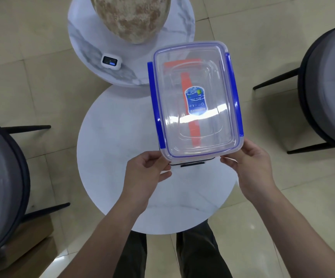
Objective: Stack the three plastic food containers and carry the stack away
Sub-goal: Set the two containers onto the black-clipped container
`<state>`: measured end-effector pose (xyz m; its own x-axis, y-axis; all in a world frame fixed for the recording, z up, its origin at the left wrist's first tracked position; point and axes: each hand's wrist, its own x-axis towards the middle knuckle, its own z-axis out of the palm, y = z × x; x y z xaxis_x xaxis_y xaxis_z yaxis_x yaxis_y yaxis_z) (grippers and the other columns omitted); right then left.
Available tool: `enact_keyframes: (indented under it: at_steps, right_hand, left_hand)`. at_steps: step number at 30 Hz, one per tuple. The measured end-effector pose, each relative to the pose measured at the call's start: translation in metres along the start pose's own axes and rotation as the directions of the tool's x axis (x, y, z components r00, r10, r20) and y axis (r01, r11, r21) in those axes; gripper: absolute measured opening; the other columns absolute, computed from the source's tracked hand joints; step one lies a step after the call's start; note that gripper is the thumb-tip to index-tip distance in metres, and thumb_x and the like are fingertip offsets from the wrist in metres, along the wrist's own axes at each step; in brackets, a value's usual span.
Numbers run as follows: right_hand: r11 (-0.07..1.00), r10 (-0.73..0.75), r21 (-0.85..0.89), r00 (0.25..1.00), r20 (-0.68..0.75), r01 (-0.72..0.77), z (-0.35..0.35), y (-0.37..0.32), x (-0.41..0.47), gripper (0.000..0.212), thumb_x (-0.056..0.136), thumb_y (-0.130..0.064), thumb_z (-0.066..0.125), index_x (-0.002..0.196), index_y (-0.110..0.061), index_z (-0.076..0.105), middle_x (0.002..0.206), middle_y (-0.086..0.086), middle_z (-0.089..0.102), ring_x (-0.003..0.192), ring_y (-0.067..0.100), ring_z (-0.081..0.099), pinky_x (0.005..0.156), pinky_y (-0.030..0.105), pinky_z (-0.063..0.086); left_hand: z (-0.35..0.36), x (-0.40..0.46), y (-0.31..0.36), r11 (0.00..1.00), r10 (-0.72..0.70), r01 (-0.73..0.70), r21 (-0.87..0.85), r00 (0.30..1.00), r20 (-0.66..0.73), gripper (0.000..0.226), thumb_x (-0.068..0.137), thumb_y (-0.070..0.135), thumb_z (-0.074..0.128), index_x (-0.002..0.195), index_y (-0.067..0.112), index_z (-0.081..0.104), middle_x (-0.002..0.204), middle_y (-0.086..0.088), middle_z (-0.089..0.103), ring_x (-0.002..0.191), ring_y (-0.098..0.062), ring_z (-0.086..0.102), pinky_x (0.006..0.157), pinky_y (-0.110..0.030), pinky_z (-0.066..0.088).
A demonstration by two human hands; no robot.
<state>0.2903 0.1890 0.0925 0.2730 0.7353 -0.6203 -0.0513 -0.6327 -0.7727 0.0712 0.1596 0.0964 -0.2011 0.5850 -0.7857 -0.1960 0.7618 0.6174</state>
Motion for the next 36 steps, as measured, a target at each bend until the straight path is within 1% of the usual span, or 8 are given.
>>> enact_keyframes:
  at_steps: [5,9,14,19,22,26,29,36]
  right_hand:
    - [0.999,0.0,-0.038,0.999,-0.032,-0.002,-0.004,0.002,0.001,0.029,0.093,-0.012,0.067,0.122,-0.012,0.07,0.108,0.006,0.075,0.086,0.019,0.071,0.077,0.034,0.061]
    - [0.997,-0.025,-0.073,0.997,-0.068,0.02,-0.003,0.006,0.0,0.029,0.092,-0.013,0.067,0.121,-0.012,0.07,0.099,0.001,0.077,0.084,0.013,0.072,0.078,0.032,0.062]
    - [0.997,-0.004,-0.083,0.998,-0.068,-0.002,-0.003,0.004,0.001,0.031,0.091,-0.007,0.068,0.122,-0.01,0.069,0.087,-0.006,0.077,0.083,0.015,0.073,0.079,0.035,0.062]
    - [0.996,0.039,-0.078,0.996,-0.075,-0.045,-0.001,-0.002,0.0,0.033,0.089,-0.007,0.07,0.122,-0.01,0.068,0.092,-0.003,0.076,0.088,0.023,0.073,0.081,0.04,0.062]
    - [0.995,0.051,-0.086,0.995,-0.08,-0.058,-0.001,-0.005,0.0,0.035,0.088,-0.008,0.072,0.122,-0.011,0.068,0.091,-0.002,0.075,0.088,0.024,0.072,0.08,0.04,0.062]
    - [0.992,0.066,-0.104,0.995,-0.079,-0.074,-0.002,-0.005,0.0,0.038,0.086,-0.011,0.074,0.124,-0.012,0.066,0.096,0.003,0.074,0.087,0.027,0.071,0.082,0.042,0.061]
    - [0.99,0.065,-0.119,0.994,-0.088,-0.075,0.0,-0.007,-0.001,0.039,0.087,-0.012,0.074,0.125,-0.012,0.066,0.096,0.005,0.073,0.086,0.026,0.07,0.081,0.041,0.06]
    - [0.989,0.09,-0.107,0.993,-0.082,-0.099,-0.002,-0.004,-0.003,0.036,0.09,-0.018,0.071,0.124,-0.013,0.064,0.096,0.006,0.073,0.085,0.024,0.071,0.08,0.036,0.061]
  left_hand:
    - [0.003,-0.002,-0.002,1.0,-0.02,0.02,0.015,1.0,0.012,0.022,0.089,0.016,0.074,0.109,0.007,0.071,0.092,-0.005,0.076,0.089,-0.023,0.075,0.085,-0.044,0.063]
    - [0.002,0.0,-0.005,0.998,-0.026,0.025,0.051,1.0,0.013,0.019,0.088,0.022,0.075,0.104,0.014,0.072,0.093,-0.003,0.077,0.088,-0.021,0.076,0.081,-0.041,0.065]
    - [0.003,0.003,-0.003,0.997,-0.03,0.028,0.076,0.999,0.018,0.018,0.088,0.027,0.074,0.103,0.017,0.07,0.096,-0.003,0.076,0.09,-0.02,0.075,0.079,-0.038,0.065]
    - [0.004,0.002,-0.004,0.998,-0.043,0.042,0.052,0.999,0.025,0.018,0.089,0.026,0.073,0.102,0.015,0.071,0.094,-0.004,0.076,0.085,-0.018,0.074,0.077,-0.037,0.065]
    - [0.005,0.002,-0.004,0.999,-0.035,0.034,0.036,0.999,0.031,0.01,0.09,0.025,0.073,0.097,0.018,0.071,0.091,-0.003,0.076,0.085,-0.018,0.073,0.075,-0.036,0.066]
    - [0.006,0.001,-0.004,0.999,-0.028,0.027,0.022,0.999,0.034,0.006,0.091,0.024,0.072,0.095,0.021,0.07,0.091,-0.002,0.076,0.085,-0.018,0.073,0.078,-0.038,0.065]
    - [0.006,0.0,-0.005,1.0,-0.028,0.028,0.0,0.999,0.032,0.007,0.092,0.023,0.072,0.096,0.018,0.071,0.088,-0.002,0.075,0.083,-0.017,0.073,0.079,-0.039,0.065]
    - [0.005,0.004,-0.012,0.998,-0.032,0.032,-0.061,0.999,0.009,0.006,0.091,0.02,0.073,0.095,0.017,0.072,0.086,-0.001,0.077,0.082,-0.016,0.073,0.073,-0.031,0.065]
